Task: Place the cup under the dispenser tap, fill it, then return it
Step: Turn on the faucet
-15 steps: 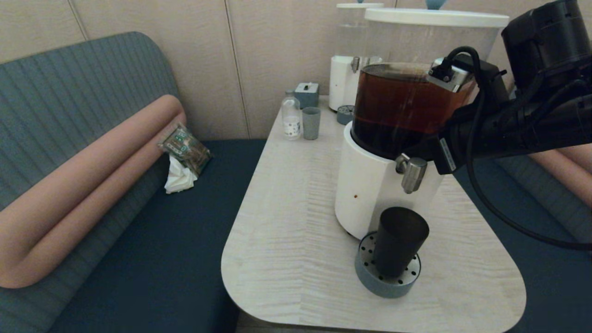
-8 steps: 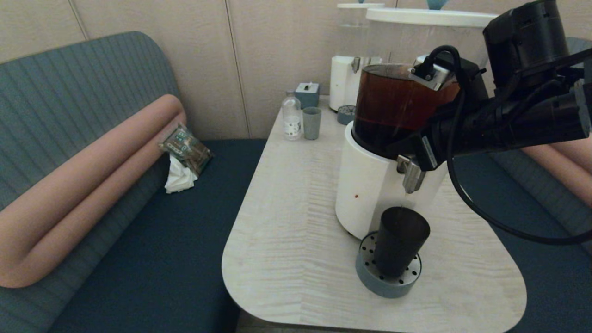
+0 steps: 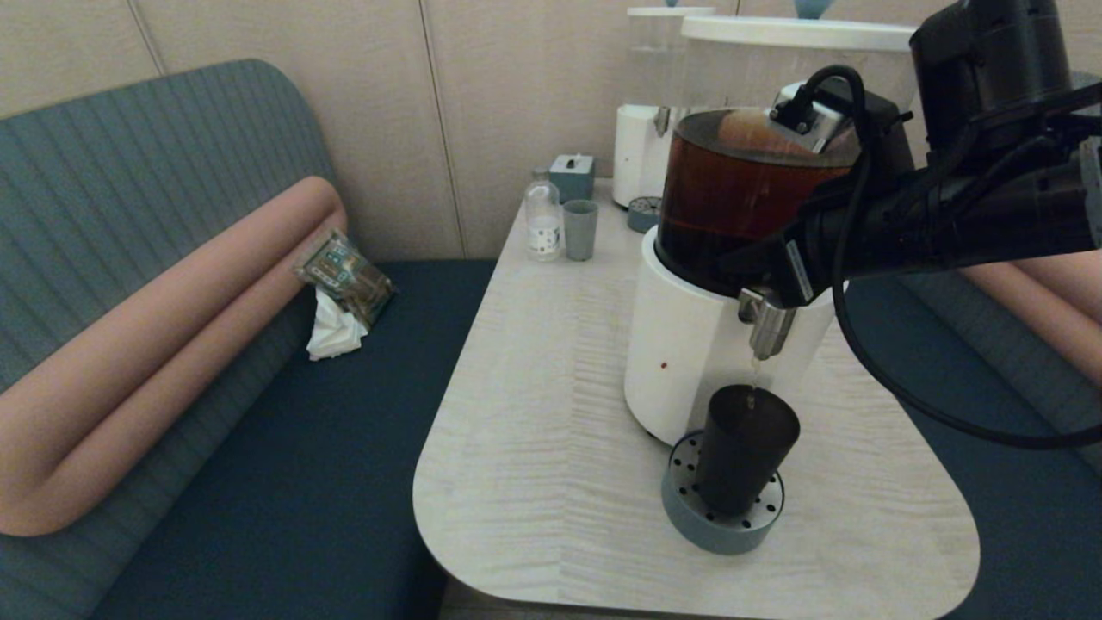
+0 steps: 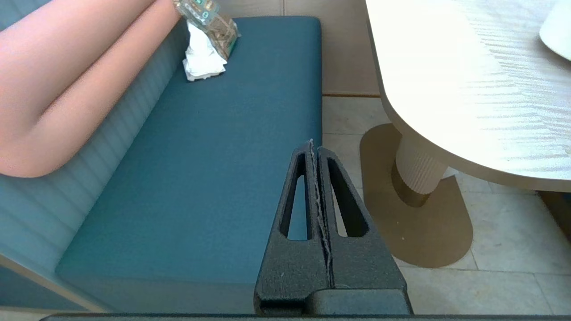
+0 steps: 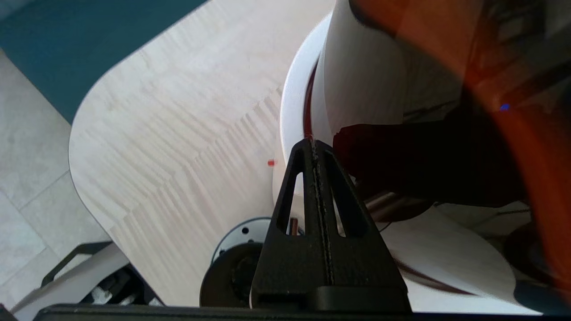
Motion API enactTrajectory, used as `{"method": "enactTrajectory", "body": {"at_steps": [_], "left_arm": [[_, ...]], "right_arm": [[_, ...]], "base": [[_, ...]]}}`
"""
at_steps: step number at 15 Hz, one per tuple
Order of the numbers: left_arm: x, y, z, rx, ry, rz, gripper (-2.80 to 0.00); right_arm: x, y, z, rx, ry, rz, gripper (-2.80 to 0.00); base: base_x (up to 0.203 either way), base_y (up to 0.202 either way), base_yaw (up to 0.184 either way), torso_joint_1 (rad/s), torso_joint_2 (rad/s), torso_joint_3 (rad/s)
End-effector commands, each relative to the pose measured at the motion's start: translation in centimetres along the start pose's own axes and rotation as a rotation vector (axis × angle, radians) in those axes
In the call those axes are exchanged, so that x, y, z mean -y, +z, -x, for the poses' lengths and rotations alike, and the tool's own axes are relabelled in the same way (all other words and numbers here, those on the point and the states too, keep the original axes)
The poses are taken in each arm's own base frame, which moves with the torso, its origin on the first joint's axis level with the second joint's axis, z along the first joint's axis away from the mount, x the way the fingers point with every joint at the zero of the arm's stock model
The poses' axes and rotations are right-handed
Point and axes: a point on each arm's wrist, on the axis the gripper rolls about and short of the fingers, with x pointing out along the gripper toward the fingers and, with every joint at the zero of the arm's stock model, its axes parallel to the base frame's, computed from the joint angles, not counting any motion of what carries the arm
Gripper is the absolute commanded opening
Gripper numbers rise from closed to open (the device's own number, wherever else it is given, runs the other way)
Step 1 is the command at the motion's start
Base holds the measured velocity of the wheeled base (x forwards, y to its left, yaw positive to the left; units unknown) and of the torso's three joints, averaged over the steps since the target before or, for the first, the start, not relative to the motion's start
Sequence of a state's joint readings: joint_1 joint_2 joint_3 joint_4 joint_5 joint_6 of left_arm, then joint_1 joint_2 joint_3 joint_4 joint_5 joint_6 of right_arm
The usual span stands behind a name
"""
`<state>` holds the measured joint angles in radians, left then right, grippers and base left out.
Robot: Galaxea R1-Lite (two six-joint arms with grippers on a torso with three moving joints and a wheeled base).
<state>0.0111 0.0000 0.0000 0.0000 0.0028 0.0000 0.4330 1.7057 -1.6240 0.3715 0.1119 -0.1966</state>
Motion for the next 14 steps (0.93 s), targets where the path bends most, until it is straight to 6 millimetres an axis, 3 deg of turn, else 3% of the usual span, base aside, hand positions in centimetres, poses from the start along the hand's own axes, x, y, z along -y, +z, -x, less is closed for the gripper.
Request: {"method": "enactTrajectory", "body": {"at_steps": [1, 4, 7, 14], "left_arm": [[0.0, 0.0, 0.0, -0.002, 0.002, 0.0, -2.8], [0.0, 0.0, 0.0, -0.002, 0.0, 0.0, -2.8], [0.0, 0.0, 0.0, -0.002, 0.001, 0.0, -2.8], [0.0, 0.0, 0.0, -0.002, 0.0, 0.0, -2.8]], "right_arm": [[0.0, 0.4, 0.6, 0.021, -0.009, -0.002, -2.8], [0.2, 0.8, 1.6, 0.041, -0.043, -0.003, -2.8], [0.0, 1.2, 4.2, 0.079, -0.058, -0.001, -2.8], [-1.3, -0.2, 14.0, 0.16, -0.147, -0.001, -2.8]], "base": [[0.0, 0.0, 0.0, 0.0, 0.0, 0.0], [0.0, 0.0, 0.0, 0.0, 0.0, 0.0], [0.0, 0.0, 0.0, 0.0, 0.0, 0.0], [0.0, 0.0, 0.0, 0.0, 0.0, 0.0]]}}
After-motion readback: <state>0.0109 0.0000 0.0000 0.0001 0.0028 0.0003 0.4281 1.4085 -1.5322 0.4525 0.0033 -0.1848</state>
